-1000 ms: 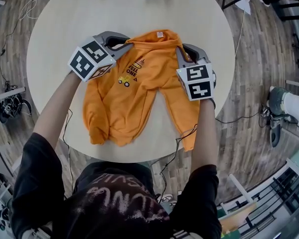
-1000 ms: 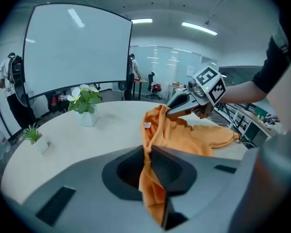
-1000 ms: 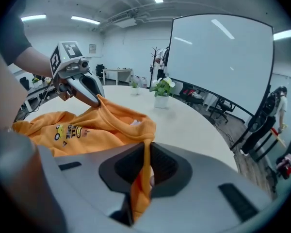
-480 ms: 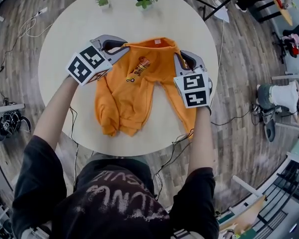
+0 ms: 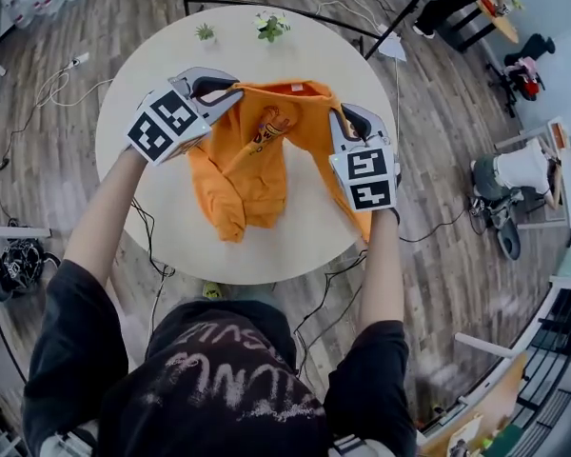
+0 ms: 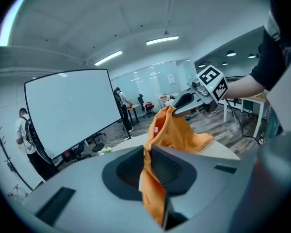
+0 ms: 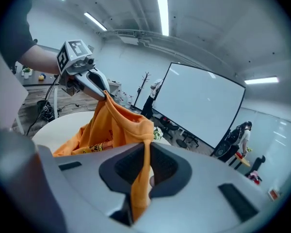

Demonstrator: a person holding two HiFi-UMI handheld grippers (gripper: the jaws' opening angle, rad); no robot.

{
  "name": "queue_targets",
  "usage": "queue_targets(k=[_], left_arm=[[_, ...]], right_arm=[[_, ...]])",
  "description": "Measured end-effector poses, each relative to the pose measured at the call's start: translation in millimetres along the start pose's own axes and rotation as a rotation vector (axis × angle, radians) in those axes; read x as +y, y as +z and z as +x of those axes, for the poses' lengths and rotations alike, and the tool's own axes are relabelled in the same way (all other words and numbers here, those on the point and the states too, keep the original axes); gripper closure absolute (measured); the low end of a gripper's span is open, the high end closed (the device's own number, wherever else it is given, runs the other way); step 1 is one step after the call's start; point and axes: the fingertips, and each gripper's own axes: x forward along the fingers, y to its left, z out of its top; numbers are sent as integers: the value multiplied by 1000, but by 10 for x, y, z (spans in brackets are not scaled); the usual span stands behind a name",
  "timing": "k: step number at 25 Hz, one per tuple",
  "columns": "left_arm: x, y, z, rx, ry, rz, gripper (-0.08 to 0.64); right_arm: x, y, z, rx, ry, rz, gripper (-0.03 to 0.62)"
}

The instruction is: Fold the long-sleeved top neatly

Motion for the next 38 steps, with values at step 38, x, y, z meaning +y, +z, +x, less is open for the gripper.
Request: queue_targets(k=[38], left_arm=[[-2886, 1788, -3017, -184, 149, 469, 506]], right_arm=[[1342, 759, -4311, -215, -282, -144, 558]])
